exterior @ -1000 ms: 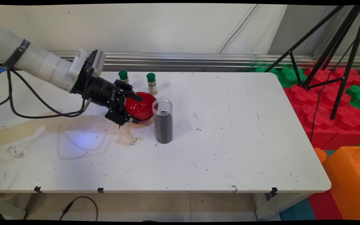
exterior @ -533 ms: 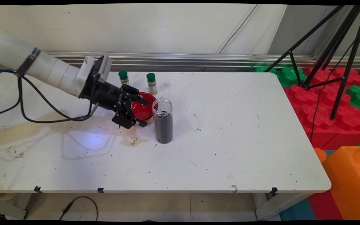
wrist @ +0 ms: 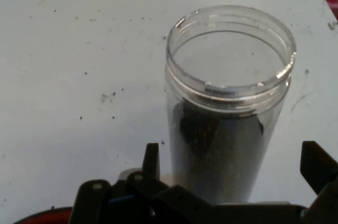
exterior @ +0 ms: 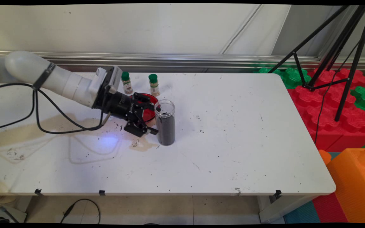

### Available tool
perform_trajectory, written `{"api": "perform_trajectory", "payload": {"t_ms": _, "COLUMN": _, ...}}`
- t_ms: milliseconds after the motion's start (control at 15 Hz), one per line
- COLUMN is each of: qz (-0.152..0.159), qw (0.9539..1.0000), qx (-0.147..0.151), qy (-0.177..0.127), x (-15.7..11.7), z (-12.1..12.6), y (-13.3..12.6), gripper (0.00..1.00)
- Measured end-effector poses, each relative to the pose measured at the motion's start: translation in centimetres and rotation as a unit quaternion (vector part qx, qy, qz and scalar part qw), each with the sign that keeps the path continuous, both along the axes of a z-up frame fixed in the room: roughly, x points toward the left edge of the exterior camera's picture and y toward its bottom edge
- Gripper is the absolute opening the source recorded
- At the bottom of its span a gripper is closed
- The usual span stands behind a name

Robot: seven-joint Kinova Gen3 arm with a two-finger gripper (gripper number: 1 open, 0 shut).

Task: Pick up the black seasoning powder from the table

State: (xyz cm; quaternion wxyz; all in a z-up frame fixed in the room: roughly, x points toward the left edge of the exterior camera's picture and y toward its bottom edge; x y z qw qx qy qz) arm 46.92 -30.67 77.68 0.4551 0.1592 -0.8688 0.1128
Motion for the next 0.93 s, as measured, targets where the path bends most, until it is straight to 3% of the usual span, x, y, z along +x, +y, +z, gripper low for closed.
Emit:
{"api": "perform_trajectory", "payload": {"t_ms": 867, "qz": 0.002, "qw": 0.9990, "qx": -0.028, "qy": 0.035, "x": -2.1, "z": -3.3, "y": -1.6, "gripper": 1.00}}
{"api": "perform_trajectory", "payload": {"t_ms": 933, "qz": 0.002, "qw": 0.9989, "qx": -0.029, "qy": 0.037, "x": -2.2, "z": -3.4, "y": -1.6, "gripper": 0.00}}
